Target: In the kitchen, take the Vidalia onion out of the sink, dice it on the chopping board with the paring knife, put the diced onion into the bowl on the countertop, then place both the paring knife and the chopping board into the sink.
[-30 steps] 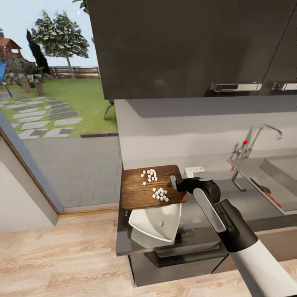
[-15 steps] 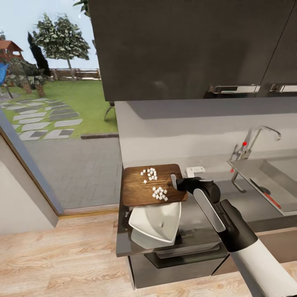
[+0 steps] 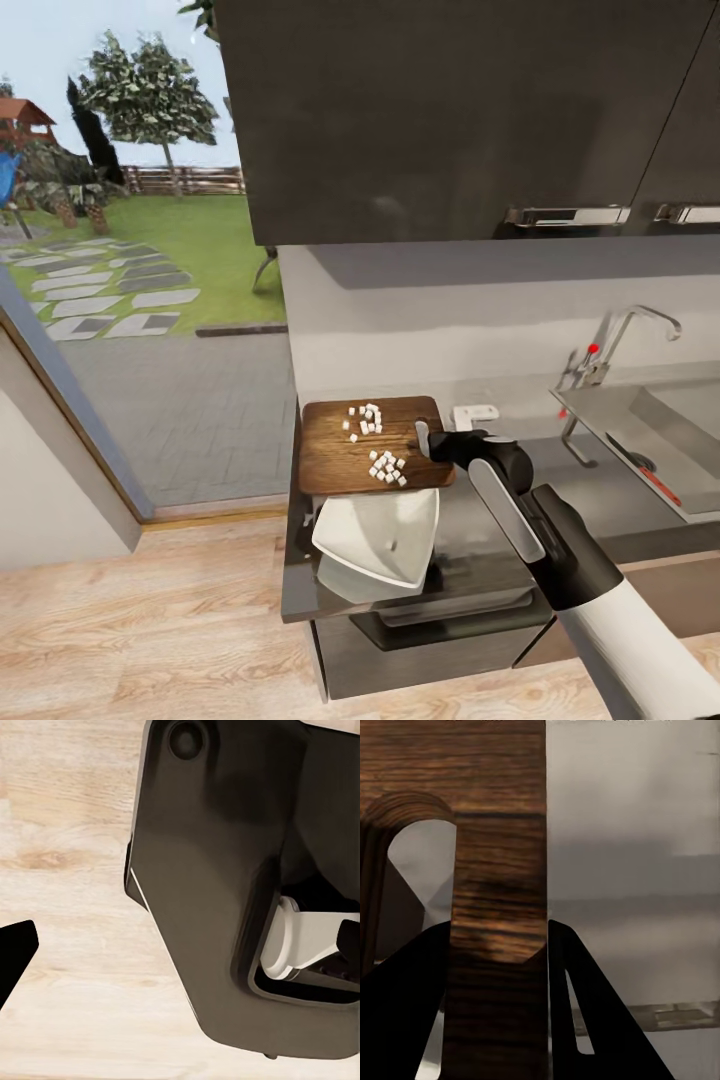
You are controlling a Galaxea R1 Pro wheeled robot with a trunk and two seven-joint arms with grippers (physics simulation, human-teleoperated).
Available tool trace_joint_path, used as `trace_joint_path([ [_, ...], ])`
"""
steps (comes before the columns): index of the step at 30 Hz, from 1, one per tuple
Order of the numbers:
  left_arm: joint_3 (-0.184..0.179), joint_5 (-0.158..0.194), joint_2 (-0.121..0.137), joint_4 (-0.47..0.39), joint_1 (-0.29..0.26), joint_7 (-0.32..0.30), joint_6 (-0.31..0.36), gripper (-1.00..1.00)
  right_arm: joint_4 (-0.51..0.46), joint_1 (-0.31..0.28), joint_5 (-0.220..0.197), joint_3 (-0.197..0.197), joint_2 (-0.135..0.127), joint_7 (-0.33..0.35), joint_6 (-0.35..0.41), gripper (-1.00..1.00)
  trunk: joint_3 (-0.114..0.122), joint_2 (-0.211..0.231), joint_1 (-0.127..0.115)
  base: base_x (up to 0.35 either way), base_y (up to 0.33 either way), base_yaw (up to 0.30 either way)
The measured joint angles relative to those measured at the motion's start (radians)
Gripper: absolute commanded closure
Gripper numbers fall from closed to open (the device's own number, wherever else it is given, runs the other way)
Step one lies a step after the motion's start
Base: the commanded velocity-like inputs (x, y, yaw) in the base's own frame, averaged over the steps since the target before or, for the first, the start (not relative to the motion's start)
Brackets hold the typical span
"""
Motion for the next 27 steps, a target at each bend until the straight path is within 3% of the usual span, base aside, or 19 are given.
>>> trace_joint_path([
  [13,0.000,0.000,0.000,0.001,0.000,0.000,0.000,-1.00,0.025,0.000,0.002,0.000,-0.001,0.001,-0.040,1.00,0.000,0.000,0.000,0.000,0.000,0.000],
  [22,0.000,-0.001,0.000,0.002,0.000,0.000,0.000,-1.00,0.056,0.000,0.003,0.001,-0.001,0.002,-0.111,1.00,0.000,0.000,0.000,0.000,0.000,0.000],
  [27,0.000,0.000,0.000,0.002,0.000,0.000,0.000,-1.00,0.057,0.000,0.002,0.002,-0.014,0.004,-0.119,1.00,0.000,0.000,0.000,0.000,0.000,0.000],
])
